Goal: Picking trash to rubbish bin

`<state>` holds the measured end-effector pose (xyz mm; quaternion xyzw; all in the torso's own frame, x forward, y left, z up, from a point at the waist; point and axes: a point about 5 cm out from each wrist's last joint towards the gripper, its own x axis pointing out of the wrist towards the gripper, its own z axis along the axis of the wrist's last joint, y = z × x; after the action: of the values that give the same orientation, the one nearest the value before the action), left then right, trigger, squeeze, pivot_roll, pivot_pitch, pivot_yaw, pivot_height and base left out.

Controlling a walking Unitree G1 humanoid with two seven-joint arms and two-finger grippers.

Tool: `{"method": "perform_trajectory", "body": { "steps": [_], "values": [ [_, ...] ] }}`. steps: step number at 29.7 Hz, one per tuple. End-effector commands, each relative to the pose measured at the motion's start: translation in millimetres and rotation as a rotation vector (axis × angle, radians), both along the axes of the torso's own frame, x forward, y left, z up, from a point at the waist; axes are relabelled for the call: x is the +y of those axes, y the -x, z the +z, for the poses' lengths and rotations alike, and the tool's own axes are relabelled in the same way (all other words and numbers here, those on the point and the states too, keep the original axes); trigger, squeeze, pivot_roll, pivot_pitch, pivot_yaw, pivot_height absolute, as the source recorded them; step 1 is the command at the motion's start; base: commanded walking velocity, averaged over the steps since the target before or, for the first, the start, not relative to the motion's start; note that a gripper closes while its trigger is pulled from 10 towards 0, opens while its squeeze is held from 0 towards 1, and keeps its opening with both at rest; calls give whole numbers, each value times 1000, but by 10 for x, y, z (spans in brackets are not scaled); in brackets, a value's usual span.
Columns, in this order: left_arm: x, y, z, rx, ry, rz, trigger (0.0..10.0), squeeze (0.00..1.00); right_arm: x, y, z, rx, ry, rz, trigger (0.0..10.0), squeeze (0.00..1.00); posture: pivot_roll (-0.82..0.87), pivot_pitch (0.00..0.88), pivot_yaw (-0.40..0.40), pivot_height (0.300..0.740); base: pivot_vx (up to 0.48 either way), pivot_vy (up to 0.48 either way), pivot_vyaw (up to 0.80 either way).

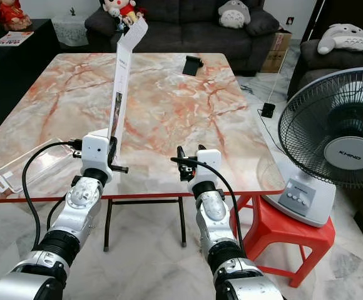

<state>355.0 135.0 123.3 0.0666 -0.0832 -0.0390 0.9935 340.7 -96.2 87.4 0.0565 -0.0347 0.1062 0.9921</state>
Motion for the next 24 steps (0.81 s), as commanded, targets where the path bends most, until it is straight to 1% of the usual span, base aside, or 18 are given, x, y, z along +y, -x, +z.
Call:
{"method": "perform_trajectory", "body": {
  "steps": [1, 20, 24],
  "values": [
    [-20, -19, 33, -17, -19, -11, 10000, 0, 5, -24, 55, -24, 3, 0, 10000, 0, 16, 0, -16, 740, -274, 0, 0],
    [-28, -32, 65, -37, -16, -18, 10000, 0, 5, -22, 50, -23, 5, -1, 10000, 0, 15, 0, -13, 740, -241, 0, 0],
    [-27, -30, 57, -36, -17, -19, 10000, 0, -19, -13, 19, -10, 8, -6, 10000, 0, 14, 0, -13, 740, -255, 0, 0]
  ]
}}
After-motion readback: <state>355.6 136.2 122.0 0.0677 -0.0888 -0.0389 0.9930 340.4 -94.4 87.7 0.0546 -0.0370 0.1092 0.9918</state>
